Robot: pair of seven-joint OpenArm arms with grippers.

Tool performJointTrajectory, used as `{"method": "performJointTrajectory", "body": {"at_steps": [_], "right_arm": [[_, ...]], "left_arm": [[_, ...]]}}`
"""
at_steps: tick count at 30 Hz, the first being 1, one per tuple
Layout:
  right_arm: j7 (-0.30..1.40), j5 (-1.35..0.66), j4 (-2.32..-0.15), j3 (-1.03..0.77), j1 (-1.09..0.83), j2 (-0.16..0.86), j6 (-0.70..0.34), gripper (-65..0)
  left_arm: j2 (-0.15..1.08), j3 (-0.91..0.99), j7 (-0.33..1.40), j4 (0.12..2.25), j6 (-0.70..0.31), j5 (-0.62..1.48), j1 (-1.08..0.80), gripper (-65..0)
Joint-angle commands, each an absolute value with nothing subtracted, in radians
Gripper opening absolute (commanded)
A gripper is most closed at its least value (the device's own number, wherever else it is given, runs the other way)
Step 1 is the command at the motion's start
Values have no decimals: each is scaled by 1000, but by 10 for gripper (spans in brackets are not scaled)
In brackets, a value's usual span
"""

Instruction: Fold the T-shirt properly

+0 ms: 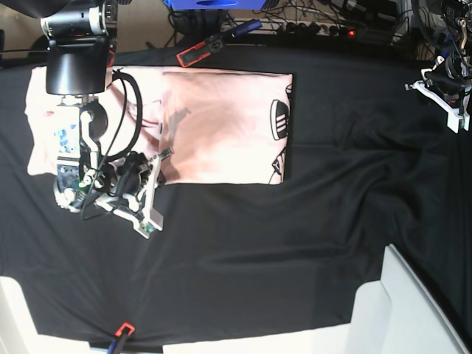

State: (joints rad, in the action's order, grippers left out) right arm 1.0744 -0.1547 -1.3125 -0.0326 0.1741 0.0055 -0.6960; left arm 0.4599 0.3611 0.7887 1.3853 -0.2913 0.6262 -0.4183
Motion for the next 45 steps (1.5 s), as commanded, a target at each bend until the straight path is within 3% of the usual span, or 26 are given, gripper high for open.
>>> {"method": "performJointTrajectory", "body": {"at_steps": [1, 16, 19, 27, 30, 33, 38, 42, 45], "right_arm": [[1066, -165, -1323, -33, 199, 10, -698, -647], [1056, -163, -1259, -39, 203, 13, -698, -631], [1053, -163, -1262, -41, 214, 30, -698, -553], [1020, -163, -1489, -42, 128, 113, -698, -218], [1015, -163, -1607, -54, 65, 182, -698, -229], [1024, -170, -1639, -239, 22, 197, -698, -235], [1058, -211, -1626, -568, 7, 168, -698, -22], [1168, -294, -1521, -774, 30, 174, -698, 0], [1176, -292, -1348, -809, 50, 231, -698, 0]], "left_arm": [[483, 371, 777, 1397, -291, 630, -418, -650], [483, 371, 777, 1397, -291, 630, -418, -650], [479, 371, 776, 1397, -291, 630, -418, -650], [473, 371, 777, 1397, -291, 631, -398, -650], [473, 371, 777, 1397, -291, 631, -398, -650], [460, 371, 777, 1397, -291, 631, -398, -650], [420, 371, 773, 1397, -294, 631, -367, -650], [409, 371, 773, 1400, -294, 631, -355, -650], [409, 369, 773, 1408, -294, 631, -354, -650]]}}
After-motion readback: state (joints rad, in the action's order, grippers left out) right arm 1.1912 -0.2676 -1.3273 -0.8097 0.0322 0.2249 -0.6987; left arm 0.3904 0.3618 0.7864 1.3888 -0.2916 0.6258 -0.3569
